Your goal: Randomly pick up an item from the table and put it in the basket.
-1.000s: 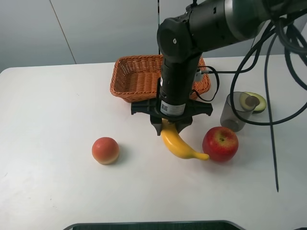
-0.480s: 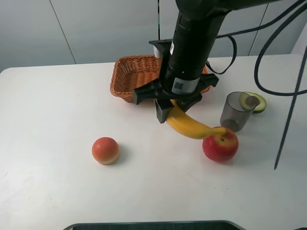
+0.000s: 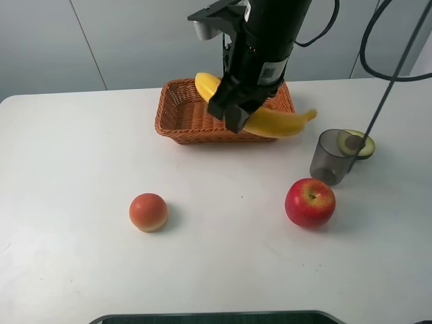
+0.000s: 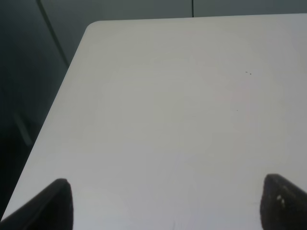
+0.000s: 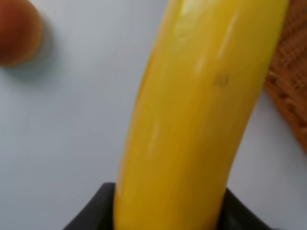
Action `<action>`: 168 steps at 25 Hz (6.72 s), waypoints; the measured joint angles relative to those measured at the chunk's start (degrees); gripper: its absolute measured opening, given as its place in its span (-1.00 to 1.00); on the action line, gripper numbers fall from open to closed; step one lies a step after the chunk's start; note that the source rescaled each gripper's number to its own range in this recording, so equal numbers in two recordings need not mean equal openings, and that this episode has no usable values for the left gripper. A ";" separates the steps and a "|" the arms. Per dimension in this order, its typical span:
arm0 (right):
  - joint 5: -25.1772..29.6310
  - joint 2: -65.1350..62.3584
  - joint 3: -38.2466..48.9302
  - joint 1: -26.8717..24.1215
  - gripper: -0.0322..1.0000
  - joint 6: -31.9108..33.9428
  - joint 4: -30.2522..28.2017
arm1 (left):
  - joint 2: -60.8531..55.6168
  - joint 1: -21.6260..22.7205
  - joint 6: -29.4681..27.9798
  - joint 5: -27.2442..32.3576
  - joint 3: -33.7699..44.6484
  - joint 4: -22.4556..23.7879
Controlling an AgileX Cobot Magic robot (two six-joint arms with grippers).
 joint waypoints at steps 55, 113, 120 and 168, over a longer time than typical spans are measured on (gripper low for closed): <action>-31.95 18.44 -4.79 -8.96 0.62 -46.19 -8.14 | 0.00 0.00 0.00 0.00 0.00 0.00; -6.02 -77.93 42.78 -37.44 0.99 15.33 -1.92 | 0.00 0.00 0.00 0.00 0.00 0.00; -1.65 -87.62 47.12 -37.44 1.00 11.51 0.76 | 0.00 0.00 0.00 0.00 0.00 0.00; -1.38 -102.96 53.17 -37.44 1.00 15.07 0.48 | 0.00 0.00 0.00 0.00 0.00 0.00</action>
